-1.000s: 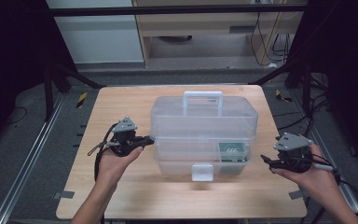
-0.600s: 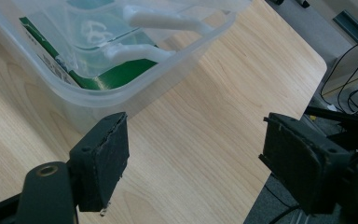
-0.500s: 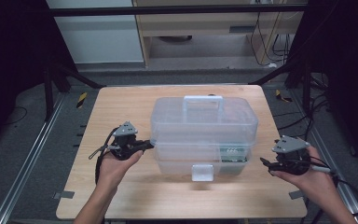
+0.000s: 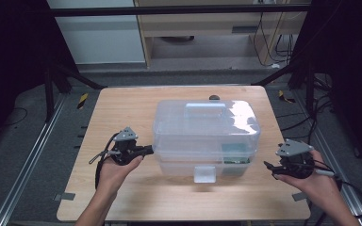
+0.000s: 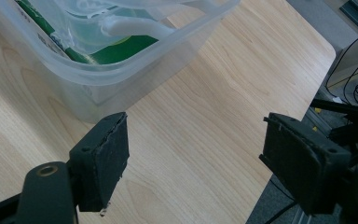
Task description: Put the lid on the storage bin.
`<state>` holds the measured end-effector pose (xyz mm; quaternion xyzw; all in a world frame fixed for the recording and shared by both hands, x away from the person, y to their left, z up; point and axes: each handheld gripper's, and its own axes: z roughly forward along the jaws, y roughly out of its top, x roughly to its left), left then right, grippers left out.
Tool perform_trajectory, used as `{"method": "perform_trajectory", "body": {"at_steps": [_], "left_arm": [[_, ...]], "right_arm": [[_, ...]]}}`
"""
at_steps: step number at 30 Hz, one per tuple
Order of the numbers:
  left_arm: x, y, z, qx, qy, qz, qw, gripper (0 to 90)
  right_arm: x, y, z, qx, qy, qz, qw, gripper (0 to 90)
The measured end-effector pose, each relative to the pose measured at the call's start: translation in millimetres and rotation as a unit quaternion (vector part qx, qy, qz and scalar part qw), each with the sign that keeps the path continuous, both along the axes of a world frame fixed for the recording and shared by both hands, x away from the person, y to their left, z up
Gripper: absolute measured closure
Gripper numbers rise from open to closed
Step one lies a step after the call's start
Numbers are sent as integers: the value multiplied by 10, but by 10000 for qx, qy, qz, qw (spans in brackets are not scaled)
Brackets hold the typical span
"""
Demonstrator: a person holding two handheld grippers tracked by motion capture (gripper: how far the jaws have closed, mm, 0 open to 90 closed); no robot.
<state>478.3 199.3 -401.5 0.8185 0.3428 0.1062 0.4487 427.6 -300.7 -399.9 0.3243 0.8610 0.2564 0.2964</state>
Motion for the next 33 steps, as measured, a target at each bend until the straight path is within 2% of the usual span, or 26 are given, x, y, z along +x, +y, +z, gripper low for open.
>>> {"method": "perform_trajectory", "body": {"at_steps": [10, 13, 14, 15, 19, 21, 23, 24, 26, 27, 28, 29, 30, 31, 33], "left_arm": [[-1, 13, -5, 16, -13, 29, 10000, 900], [22, 72, 1, 235, -142, 156, 9995, 898], [22, 72, 1, 235, -142, 156, 9995, 898], [46, 109, 6, 364, -169, 226, 9989, 898], [241, 344, -23, 728, -57, 568, 9957, 899], [288, 397, -44, 756, 5, 639, 9951, 899], [426, 540, -127, 1030, 99, 839, 9911, 898], [426, 540, -127, 1030, 99, 839, 9911, 897], [503, 631, -188, 1108, 168, 973, 9889, 896], [540, 674, -217, 1180, 186, 1033, 9874, 896], [602, 748, -271, 1305, 222, 1140, 9846, 896], [630, 780, -298, 1336, 249, 1190, 9835, 896], [630, 780, -298, 1336, 249, 1190, 9835, 896], [657, 809, -325, 1344, 277, 1239, 9828, 896], [728, 884, -401, 1394, 270, 1381, 9802, 886]], "right_arm": [[7, 6, -3, -8, 1, 6, 10000, 224], [9, 2, -8, -23, 4, 2, 10000, 223], [13, -1, -13, -16, 2, 1, 10000, 223], [16, -4, -17, -36, 18, -4, 10000, 223], [74, -23, -65, -106, 57, -29, 9999, 234], [100, -33, -84, -112, 60, -46, 9999, 236], [209, -86, -151, -120, 108, -162, 9997, 247], [209, -86, -151, -120, 108, -162, 9997, 247], [296, -132, -197, -104, 163, -269, 9995, 246], [344, -156, -219, -78, 188, -328, 9993, 242], [443, -201, -266, -44, 237, -454, 9987, 232], [492, -221, -291, -32, 256, -530, 9983, 229], [540, -239, -314, -38, 266, -598, 9978, 224], [540, -239, -314, -38, 266, -598, 9978, 224], [673, -277, -395, 70, 334, -771, 9964, 216]]}}
